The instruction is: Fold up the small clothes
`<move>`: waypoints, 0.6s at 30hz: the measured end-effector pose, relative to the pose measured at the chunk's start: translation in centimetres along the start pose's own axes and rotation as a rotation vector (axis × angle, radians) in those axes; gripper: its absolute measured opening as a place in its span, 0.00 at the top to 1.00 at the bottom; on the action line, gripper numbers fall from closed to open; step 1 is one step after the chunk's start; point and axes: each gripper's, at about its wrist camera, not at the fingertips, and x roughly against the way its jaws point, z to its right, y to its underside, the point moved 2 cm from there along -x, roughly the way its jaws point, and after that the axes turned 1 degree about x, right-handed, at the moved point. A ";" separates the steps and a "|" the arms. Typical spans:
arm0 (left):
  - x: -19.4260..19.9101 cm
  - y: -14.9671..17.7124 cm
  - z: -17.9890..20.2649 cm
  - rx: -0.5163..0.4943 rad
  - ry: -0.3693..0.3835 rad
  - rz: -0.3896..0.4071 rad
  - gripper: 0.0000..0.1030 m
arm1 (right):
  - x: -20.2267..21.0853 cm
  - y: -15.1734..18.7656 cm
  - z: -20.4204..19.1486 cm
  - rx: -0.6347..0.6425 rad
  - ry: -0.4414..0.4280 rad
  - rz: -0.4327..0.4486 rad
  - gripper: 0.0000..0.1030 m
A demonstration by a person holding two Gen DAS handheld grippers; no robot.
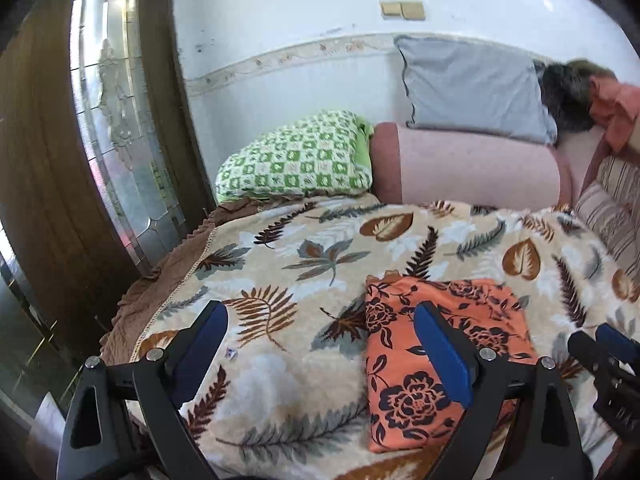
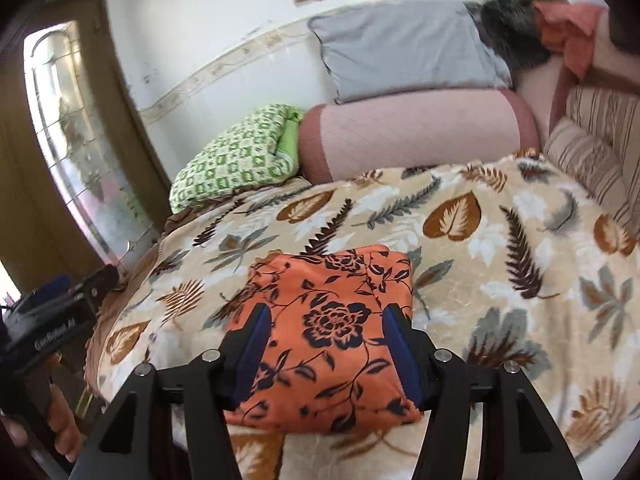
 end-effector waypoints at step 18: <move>8.0 -0.6 -1.3 -0.065 -0.049 0.173 0.08 | 8.1 0.3 -5.1 0.164 0.013 0.106 0.35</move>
